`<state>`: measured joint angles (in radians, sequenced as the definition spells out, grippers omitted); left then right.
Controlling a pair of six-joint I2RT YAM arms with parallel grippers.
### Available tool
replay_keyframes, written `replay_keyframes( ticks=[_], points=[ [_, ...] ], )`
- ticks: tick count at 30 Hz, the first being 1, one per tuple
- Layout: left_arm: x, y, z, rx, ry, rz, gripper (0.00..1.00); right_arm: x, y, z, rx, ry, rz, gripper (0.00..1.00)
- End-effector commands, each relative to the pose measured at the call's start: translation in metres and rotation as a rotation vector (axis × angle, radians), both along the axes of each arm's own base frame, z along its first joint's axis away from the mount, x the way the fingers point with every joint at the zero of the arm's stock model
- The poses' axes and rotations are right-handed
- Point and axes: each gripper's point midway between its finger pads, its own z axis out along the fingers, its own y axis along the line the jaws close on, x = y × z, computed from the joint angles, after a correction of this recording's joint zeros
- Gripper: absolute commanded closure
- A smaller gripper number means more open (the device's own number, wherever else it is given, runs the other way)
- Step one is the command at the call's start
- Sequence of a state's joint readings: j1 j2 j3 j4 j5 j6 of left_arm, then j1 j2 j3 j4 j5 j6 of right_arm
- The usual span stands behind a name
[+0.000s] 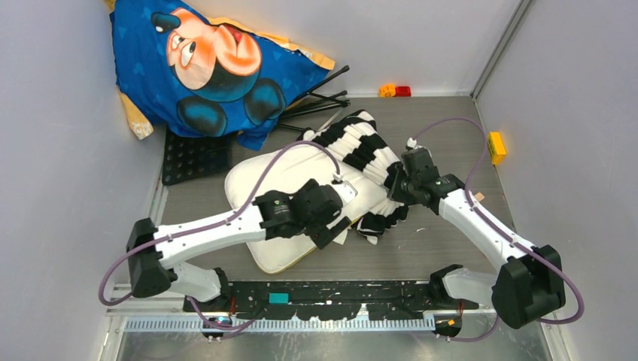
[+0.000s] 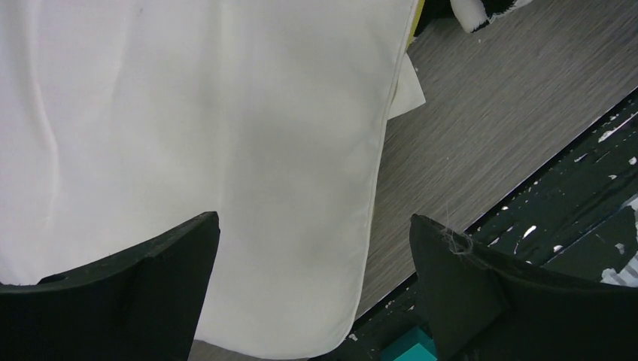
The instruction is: Remove the pillowcase from the pillow
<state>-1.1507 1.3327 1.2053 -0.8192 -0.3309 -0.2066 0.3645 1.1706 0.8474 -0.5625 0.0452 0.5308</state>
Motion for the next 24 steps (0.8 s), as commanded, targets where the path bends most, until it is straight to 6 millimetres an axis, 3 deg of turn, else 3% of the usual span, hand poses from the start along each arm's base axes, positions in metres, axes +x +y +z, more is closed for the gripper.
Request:
replay_keyframes(
  ticks=[1,5,12,17,23,24],
  points=[
    [0.008,-0.018,0.002,0.015,-0.065,0.007,0.0,-0.001,-0.025,-0.033,-0.108,0.053,-0.097,0.96],
    [0.002,-0.034,-0.01,0.007,-0.025,-0.05,0.0,-0.006,-0.023,-0.047,-0.1,0.09,-0.098,0.98],
    [0.007,-0.059,-0.03,0.011,-0.037,-0.081,0.0,-0.002,-0.015,-0.035,-0.036,0.027,-0.093,0.98],
    [0.036,-0.048,-0.066,0.119,-0.152,0.052,0.0,-0.004,-0.016,-0.027,-0.027,-0.005,-0.089,0.98],
    [0.042,-0.051,-0.096,0.144,-0.16,0.122,0.0,-0.006,-0.019,-0.024,-0.03,-0.029,-0.098,0.99],
    [0.043,-0.048,-0.101,0.168,-0.159,0.134,0.04,-0.007,-0.02,-0.024,-0.034,-0.029,-0.1,0.98]
  ],
)
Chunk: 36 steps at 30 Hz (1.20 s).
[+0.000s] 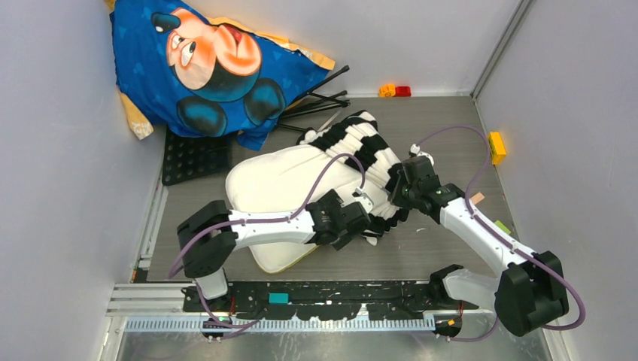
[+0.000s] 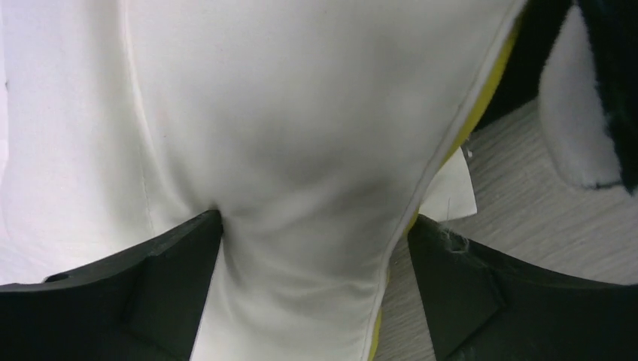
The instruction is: Remove the pillowcase from the pillow
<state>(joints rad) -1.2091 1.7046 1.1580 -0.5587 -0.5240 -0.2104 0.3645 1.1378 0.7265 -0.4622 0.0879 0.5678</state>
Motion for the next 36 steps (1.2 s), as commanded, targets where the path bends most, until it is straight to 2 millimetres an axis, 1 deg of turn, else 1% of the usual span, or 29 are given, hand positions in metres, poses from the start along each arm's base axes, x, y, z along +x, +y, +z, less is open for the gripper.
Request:
replay_keyframes(
  ticks=[1,2,3,4,5,8,9,10,12,15,16,19,22,25,28,31,34,35,36],
  points=[
    [0.016,-0.005,0.0,-0.025,-0.085,0.095,0.14,-0.002,-0.013,0.0,-0.032,-0.013,-0.048,0.98],
    [0.017,0.001,-0.003,0.006,-0.096,0.115,0.33,-0.001,-0.014,0.0,-0.037,-0.014,-0.053,0.98],
    [0.02,0.006,-0.001,0.024,-0.114,0.141,0.49,0.0,-0.015,0.001,-0.044,-0.017,-0.06,0.99],
    [0.023,0.011,0.002,0.035,-0.135,0.163,0.63,0.001,-0.017,0.001,-0.052,-0.019,-0.065,0.99],
    [0.025,0.016,0.006,0.041,-0.158,0.181,0.72,0.002,-0.018,0.001,-0.059,-0.022,-0.071,0.98],
    [0.029,0.029,0.022,0.009,-0.17,0.22,0.93,0.006,-0.023,0.003,-0.081,-0.035,-0.095,0.98],
    [0.029,0.035,0.028,-0.009,-0.168,0.235,0.98,0.007,-0.025,0.004,-0.089,-0.04,-0.103,0.99],
    [0.031,0.042,0.036,-0.028,-0.17,0.255,1.0,0.008,-0.027,0.005,-0.097,-0.047,-0.11,0.98],
    [0.032,0.055,0.053,-0.07,-0.171,0.286,1.0,0.011,-0.034,0.01,-0.127,-0.061,-0.132,0.98],
    [0.03,0.077,0.085,-0.145,-0.173,0.316,1.0,0.015,-0.05,0.019,-0.196,-0.084,-0.193,1.0],
    [0.029,0.087,0.099,-0.183,-0.177,0.328,1.0,0.014,-0.056,0.021,-0.22,-0.085,-0.214,1.0],
    [0.026,0.11,0.121,-0.275,-0.154,0.362,1.0,0.016,-0.069,0.029,-0.273,-0.099,-0.265,1.0],
    [0.024,0.132,0.132,-0.382,-0.096,0.406,1.0,0.016,-0.076,0.035,-0.298,-0.117,-0.294,1.0],
    [0.026,0.151,0.137,-0.497,-0.06,0.457,1.0,0.015,-0.078,0.04,-0.295,-0.134,-0.31,0.99],
    [0.024,0.166,0.138,-0.556,-0.041,0.496,1.0,0.014,-0.078,0.043,-0.285,-0.146,-0.31,0.94],
    [0.022,0.173,0.139,-0.572,-0.034,0.52,1.0,0.012,-0.078,0.049,-0.273,-0.162,-0.309,0.91],
    [0.021,0.174,0.139,-0.576,-0.03,0.523,1.0,0.011,-0.076,0.055,-0.259,-0.183,-0.301,0.89],
    [0.02,0.174,0.139,-0.578,-0.028,0.52,1.0,0.011,-0.073,0.056,-0.247,-0.184,-0.285,0.88],
    [0.02,0.173,0.14,-0.584,-0.026,0.51,1.0,0.011,-0.07,0.058,-0.237,-0.187,-0.265,0.84]
  ],
)
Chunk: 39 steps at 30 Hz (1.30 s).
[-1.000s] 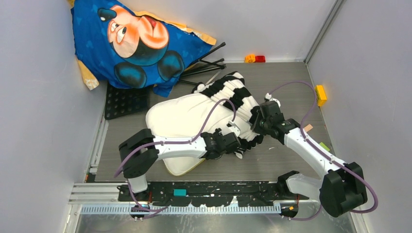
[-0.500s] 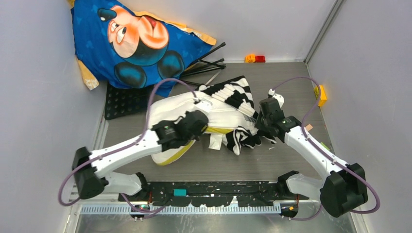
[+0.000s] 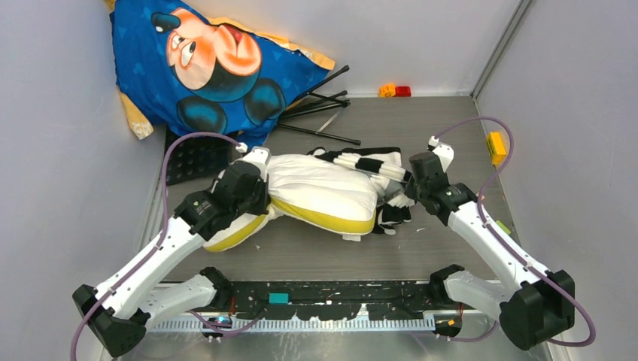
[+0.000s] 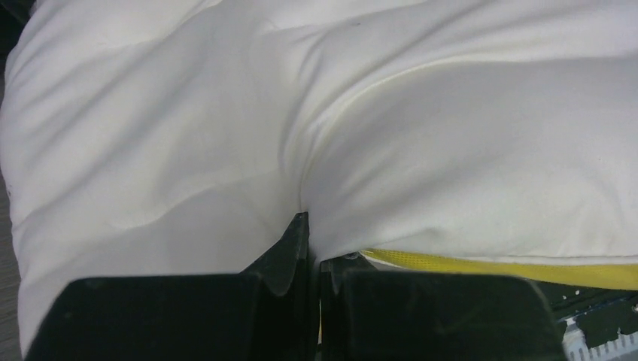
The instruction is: Remove the pillowcase from the pillow
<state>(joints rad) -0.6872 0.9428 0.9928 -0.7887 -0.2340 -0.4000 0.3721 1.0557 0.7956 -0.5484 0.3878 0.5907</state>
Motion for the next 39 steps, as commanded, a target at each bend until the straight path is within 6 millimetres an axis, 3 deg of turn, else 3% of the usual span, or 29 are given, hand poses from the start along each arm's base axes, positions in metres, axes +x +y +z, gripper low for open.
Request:
replay_keyframes(
  ticks=[1,3,5,9,11,14,17,21,25,30,33,36,39],
  points=[
    [0.003,0.007,0.011,-0.026,-0.039,0.03,1.0,-0.002,-0.018,0.018,-0.056,-0.041,-0.031,0.72],
    [0.001,0.0,0.01,-0.044,-0.03,-0.006,1.0,-0.003,-0.005,0.019,-0.02,-0.032,0.045,0.5],
    [-0.002,-0.006,0.008,-0.06,-0.018,-0.038,1.0,-0.006,0.013,0.021,0.036,-0.032,0.143,0.36],
    [-0.007,-0.018,0.007,-0.106,-0.004,-0.09,1.0,-0.016,0.069,0.037,0.227,-0.067,0.427,0.27],
    [-0.008,-0.019,0.007,-0.117,-0.002,-0.095,1.0,-0.022,0.087,0.042,0.293,-0.072,0.505,0.22],
    [-0.009,-0.019,0.009,-0.124,-0.004,-0.094,1.0,-0.026,0.096,0.041,0.285,-0.068,0.541,0.2],
    [-0.01,-0.017,0.015,-0.136,-0.02,-0.09,1.0,-0.023,0.091,0.027,0.238,-0.029,0.494,0.2],
    [-0.013,-0.014,0.033,-0.17,-0.056,-0.078,1.0,-0.005,0.064,0.005,0.116,0.057,0.312,0.29],
    [-0.015,-0.007,0.067,-0.199,-0.12,-0.06,1.0,0.015,0.035,-0.006,0.003,0.059,0.126,0.48],
    [-0.011,0.013,0.135,-0.199,-0.277,-0.012,1.0,0.048,0.036,-0.006,0.019,0.005,0.064,0.57],
    [-0.007,0.027,0.182,-0.19,-0.382,0.021,1.0,0.07,0.03,-0.011,0.0,0.017,0.012,0.73],
    [-0.005,0.04,0.225,-0.198,-0.48,0.067,1.0,0.092,0.015,-0.011,-0.042,0.032,-0.044,0.97],
    [0.0,0.047,0.25,-0.186,-0.549,0.095,1.0,0.108,-0.013,0.005,-0.092,0.022,-0.127,1.0]
  ],
)
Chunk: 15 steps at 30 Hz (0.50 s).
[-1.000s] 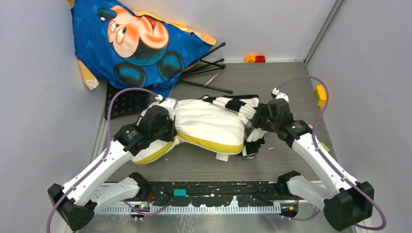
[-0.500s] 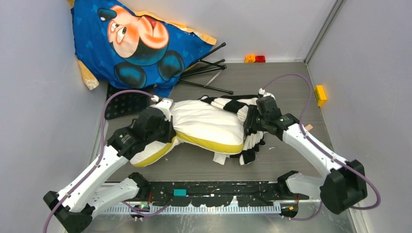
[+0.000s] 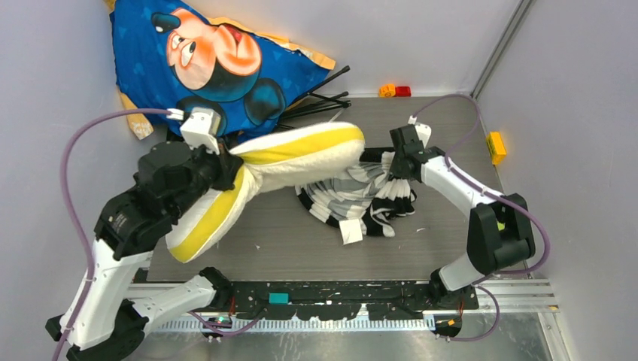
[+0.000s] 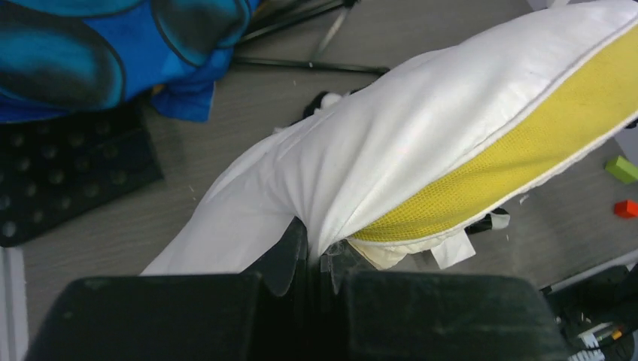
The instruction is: Remove the pillowcase from the pillow
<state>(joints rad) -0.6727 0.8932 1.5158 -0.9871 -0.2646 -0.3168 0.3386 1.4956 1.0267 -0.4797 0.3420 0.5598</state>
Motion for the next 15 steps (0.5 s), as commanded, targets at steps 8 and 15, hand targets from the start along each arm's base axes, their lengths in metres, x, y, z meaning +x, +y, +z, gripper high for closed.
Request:
replay_keyframes(
  ticks=[8,15],
  points=[
    [0.065,0.012,0.085,0.059,-0.305,0.201,1.0,0.073,-0.098,0.182,-0.041,-0.406,-0.308,1.0],
    [0.11,-0.042,0.1,0.024,-0.388,0.099,1.0,0.079,-0.099,0.308,0.035,-0.631,-0.28,1.0]
  ],
)
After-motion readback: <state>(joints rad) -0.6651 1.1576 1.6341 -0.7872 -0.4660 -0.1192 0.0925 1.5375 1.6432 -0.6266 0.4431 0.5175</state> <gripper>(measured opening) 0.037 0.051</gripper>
